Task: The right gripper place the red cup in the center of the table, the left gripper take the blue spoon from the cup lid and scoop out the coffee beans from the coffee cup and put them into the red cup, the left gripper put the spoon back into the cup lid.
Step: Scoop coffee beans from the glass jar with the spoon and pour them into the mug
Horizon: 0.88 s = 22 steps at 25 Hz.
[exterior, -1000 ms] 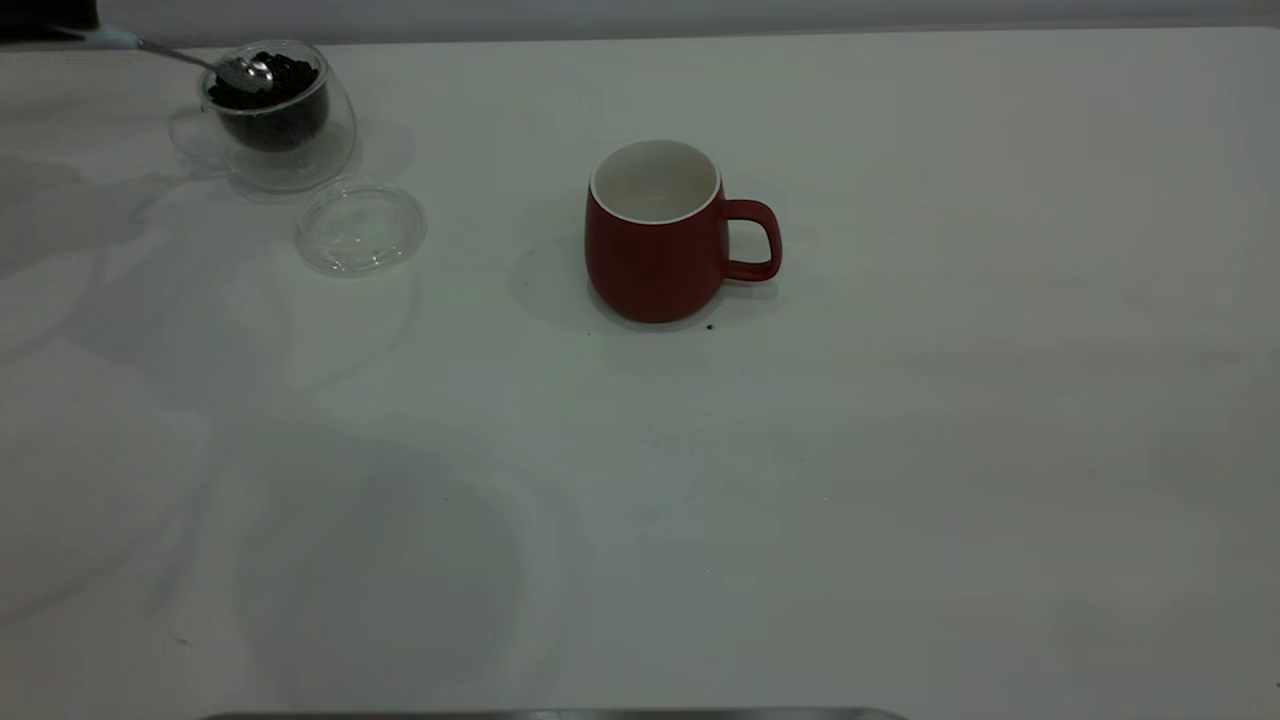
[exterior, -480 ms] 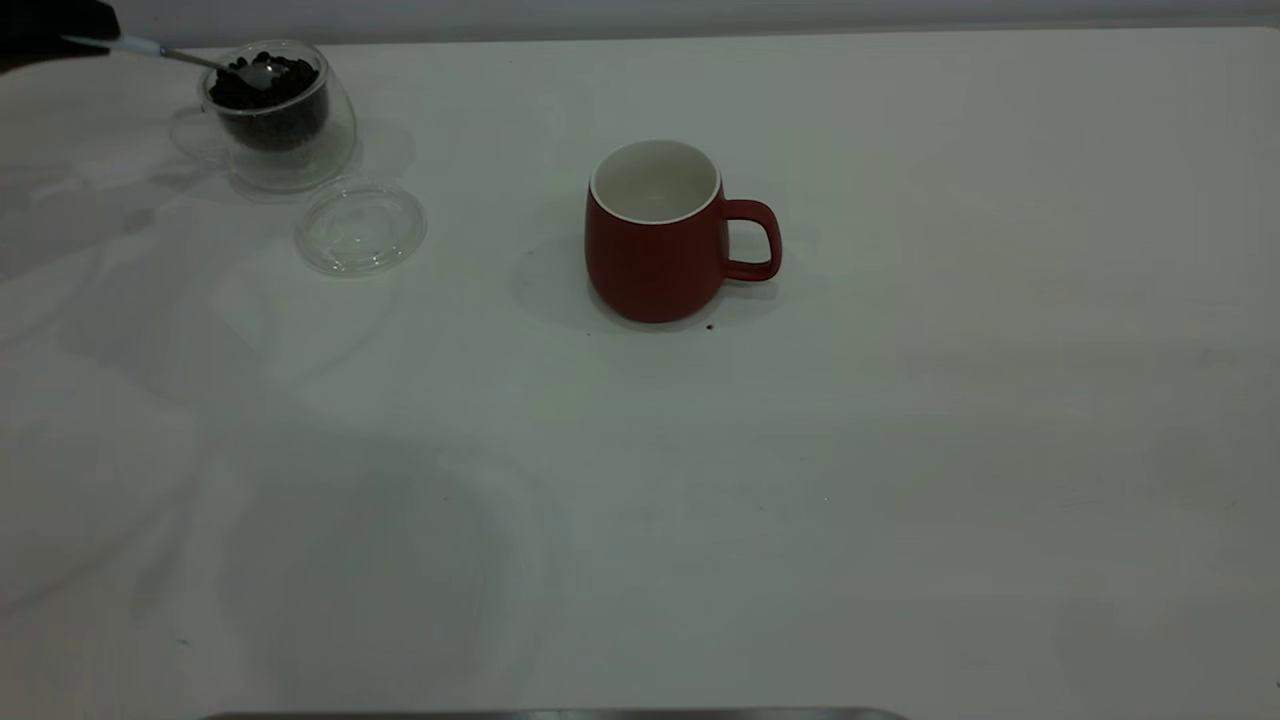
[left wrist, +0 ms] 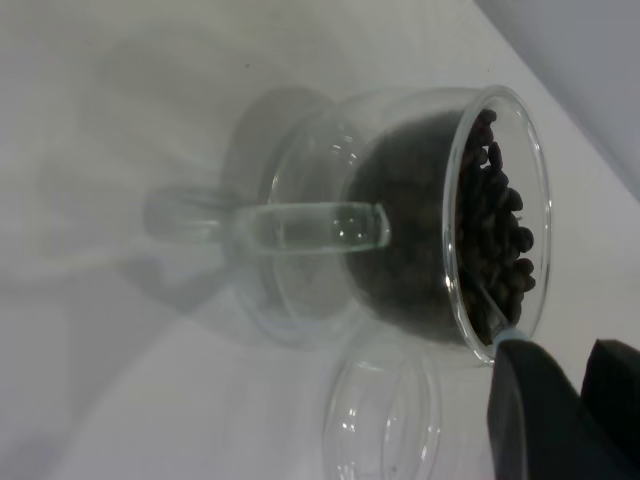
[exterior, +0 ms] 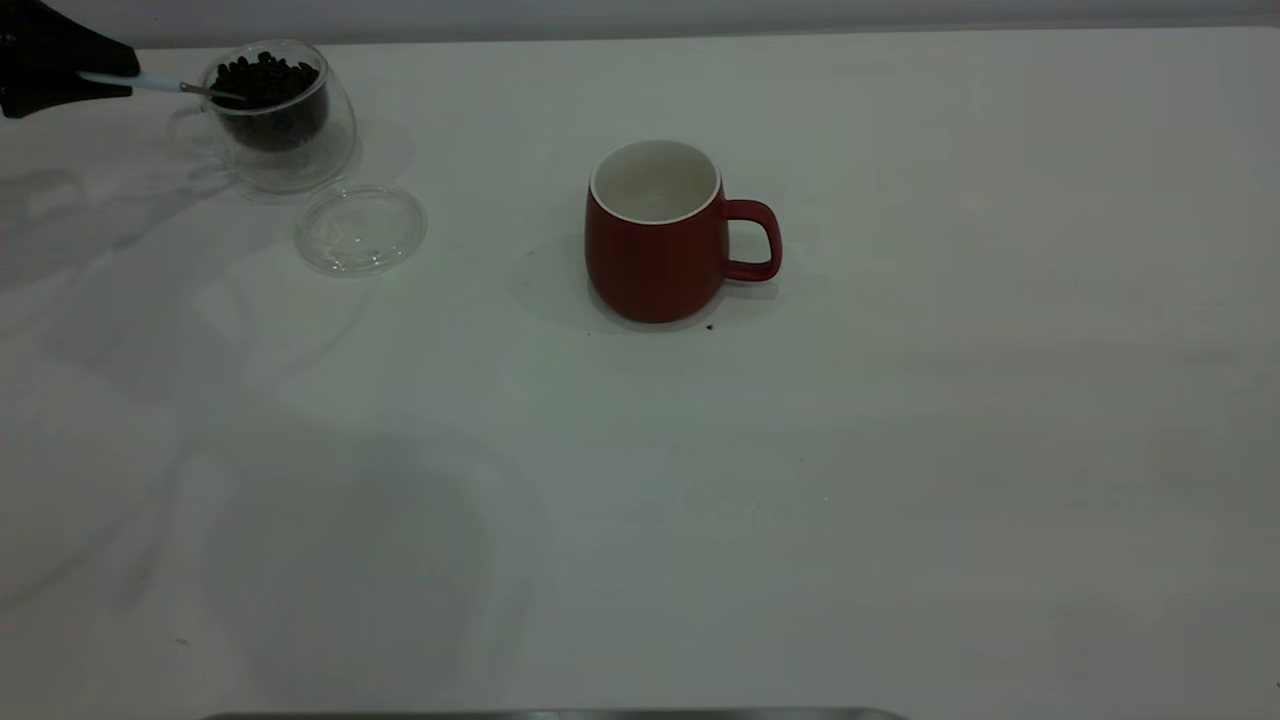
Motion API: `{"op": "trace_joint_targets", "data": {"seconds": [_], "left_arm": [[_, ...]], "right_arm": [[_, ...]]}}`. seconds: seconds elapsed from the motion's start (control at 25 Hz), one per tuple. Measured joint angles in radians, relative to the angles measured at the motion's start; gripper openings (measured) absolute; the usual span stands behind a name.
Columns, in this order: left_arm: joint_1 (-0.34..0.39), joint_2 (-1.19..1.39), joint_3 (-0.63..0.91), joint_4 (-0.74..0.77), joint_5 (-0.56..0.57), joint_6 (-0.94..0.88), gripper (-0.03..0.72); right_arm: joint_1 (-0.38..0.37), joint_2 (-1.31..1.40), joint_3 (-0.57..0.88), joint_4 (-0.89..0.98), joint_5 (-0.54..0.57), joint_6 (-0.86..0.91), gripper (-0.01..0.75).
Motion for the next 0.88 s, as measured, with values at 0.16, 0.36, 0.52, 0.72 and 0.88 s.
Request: {"op": "trace_joint_targets", "data": {"seconds": [0.16, 0.36, 0.52, 0.72, 0.88], "left_arm": [[0.015, 0.0, 0.0, 0.0, 0.005, -0.032, 0.122], [0.04, 0.0, 0.0, 0.0, 0.024, -0.055, 0.122], [0.048, 0.0, 0.0, -0.002, 0.055, -0.057, 0.122], [0.048, 0.0, 0.0, -0.007, 0.093, -0.057, 0.122], [0.048, 0.0, 0.0, -0.009, 0.1, -0.065, 0.122]], "right_arm": [[0.0, 0.0, 0.0, 0.0, 0.0, 0.0, 0.59], [0.0, 0.0, 0.0, 0.0, 0.0, 0.0, 0.59], [0.0, 0.0, 0.0, 0.0, 0.0, 0.0, 0.59], [0.0, 0.0, 0.0, 0.0, 0.0, 0.0, 0.59], [0.0, 0.0, 0.0, 0.0, 0.0, 0.0, 0.59]]}}
